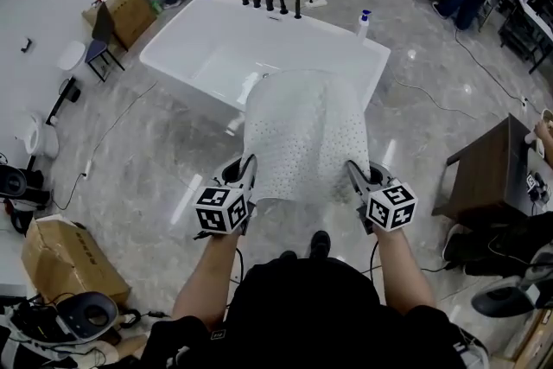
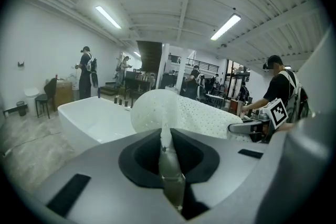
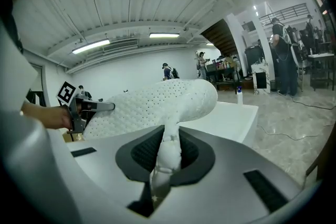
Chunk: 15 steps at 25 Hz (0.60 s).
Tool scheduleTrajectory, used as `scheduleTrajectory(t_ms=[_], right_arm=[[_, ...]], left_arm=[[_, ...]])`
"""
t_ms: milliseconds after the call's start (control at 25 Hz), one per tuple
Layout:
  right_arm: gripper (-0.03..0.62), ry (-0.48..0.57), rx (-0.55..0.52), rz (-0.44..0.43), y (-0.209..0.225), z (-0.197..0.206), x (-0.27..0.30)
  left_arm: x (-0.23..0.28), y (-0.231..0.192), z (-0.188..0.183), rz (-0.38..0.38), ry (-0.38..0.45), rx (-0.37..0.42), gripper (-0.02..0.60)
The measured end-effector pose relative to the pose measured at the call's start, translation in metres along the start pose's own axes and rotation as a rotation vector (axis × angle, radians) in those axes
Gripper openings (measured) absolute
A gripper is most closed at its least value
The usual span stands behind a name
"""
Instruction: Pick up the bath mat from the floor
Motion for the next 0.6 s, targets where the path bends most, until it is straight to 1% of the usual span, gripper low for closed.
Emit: scheduleTrajectory(t_ms=[160, 280, 520, 600], right_arm=[[0.040, -0.006, 0.002, -0.025, 0.017, -0.014, 0.003], [0.040, -0.009, -0.005, -0.034, 0.023, -0.025, 0.007], [0.040, 0.008, -0.028, -0.038, 0.023, -0.052, 0.017], [0.041, 0.019, -0.029, -0.037, 0.019, -0.060, 0.020]], left_arm=[[0.010, 0.013, -0.014, -0.013, 0.026, -0.001, 0.041], [0.011, 0.015, -0.019, -0.018, 0.047, -0.013, 0.041], [0.013, -0.010, -0.024, -0.031, 0.042, -0.038, 0.041], [0.013, -0.017, -0.033, -0.026, 0.048, -0.022, 0.041]])
Point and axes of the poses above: the fingertips, and each gripper's own axes: x forward along the fingers, y to its right, z out of its underside, the point moved 3 cm from there along -x, backward along the fingers, and after that the axes turned 7 degrees about -y, right-handed, at the moved point
